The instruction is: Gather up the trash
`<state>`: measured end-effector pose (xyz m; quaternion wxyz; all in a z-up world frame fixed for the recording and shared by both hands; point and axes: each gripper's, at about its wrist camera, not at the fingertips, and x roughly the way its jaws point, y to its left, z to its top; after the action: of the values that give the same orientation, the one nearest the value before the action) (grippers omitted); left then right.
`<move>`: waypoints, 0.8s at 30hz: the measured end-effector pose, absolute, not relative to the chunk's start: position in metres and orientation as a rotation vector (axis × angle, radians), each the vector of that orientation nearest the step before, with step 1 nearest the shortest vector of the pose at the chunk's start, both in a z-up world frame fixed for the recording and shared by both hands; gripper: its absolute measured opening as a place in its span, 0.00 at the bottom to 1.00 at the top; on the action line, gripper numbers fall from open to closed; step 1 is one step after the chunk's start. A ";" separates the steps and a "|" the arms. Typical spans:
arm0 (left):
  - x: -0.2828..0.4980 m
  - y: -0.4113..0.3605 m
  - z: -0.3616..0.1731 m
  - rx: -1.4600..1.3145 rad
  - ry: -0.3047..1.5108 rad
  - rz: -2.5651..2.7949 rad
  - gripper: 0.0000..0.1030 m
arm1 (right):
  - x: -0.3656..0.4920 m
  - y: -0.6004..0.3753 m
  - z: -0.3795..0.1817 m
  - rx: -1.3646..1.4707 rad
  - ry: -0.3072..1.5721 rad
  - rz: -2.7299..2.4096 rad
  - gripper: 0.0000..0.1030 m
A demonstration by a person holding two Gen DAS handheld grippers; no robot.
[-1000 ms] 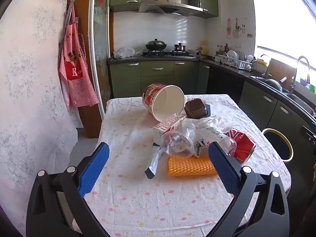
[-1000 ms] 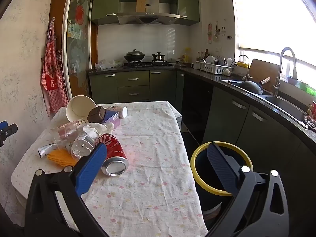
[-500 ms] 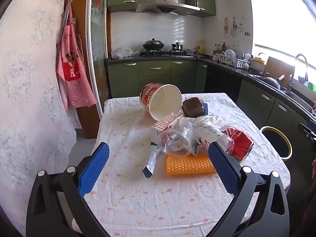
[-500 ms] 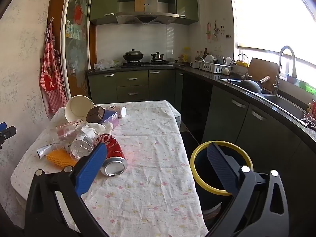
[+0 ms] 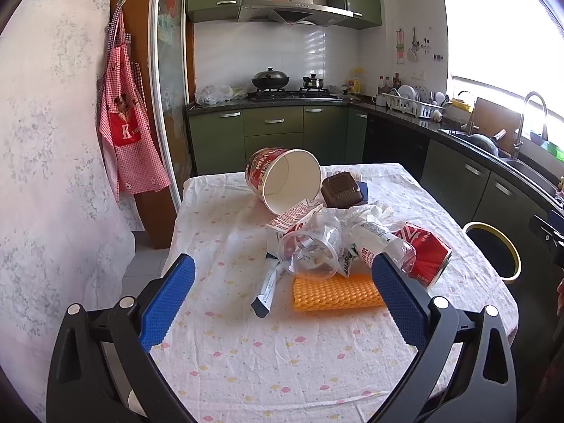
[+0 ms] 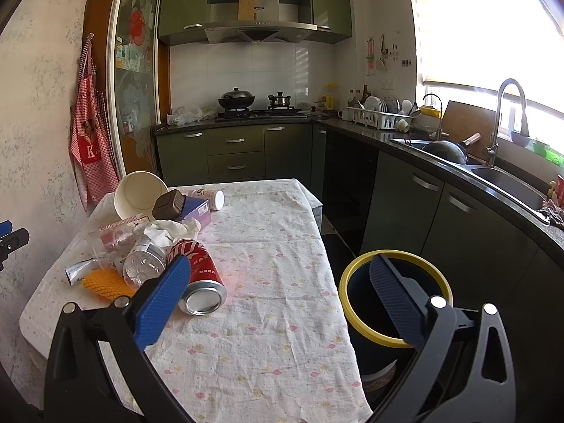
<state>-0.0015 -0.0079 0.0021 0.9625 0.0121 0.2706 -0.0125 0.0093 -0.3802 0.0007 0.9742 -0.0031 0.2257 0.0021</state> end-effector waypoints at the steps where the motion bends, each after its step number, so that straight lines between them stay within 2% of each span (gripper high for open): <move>1: -0.002 -0.008 0.001 0.025 0.547 -0.026 0.96 | 0.010 -0.380 0.001 -0.007 0.457 0.004 0.94; 24: -0.001 -0.009 0.001 0.028 0.542 -0.035 0.96 | 0.011 -0.383 -0.001 0.007 0.454 -0.009 0.94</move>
<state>-0.0012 -0.0092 0.0013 0.9632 0.0138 0.2678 -0.0172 0.0108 -0.3828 -0.0008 0.9744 0.0033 0.2248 -0.0044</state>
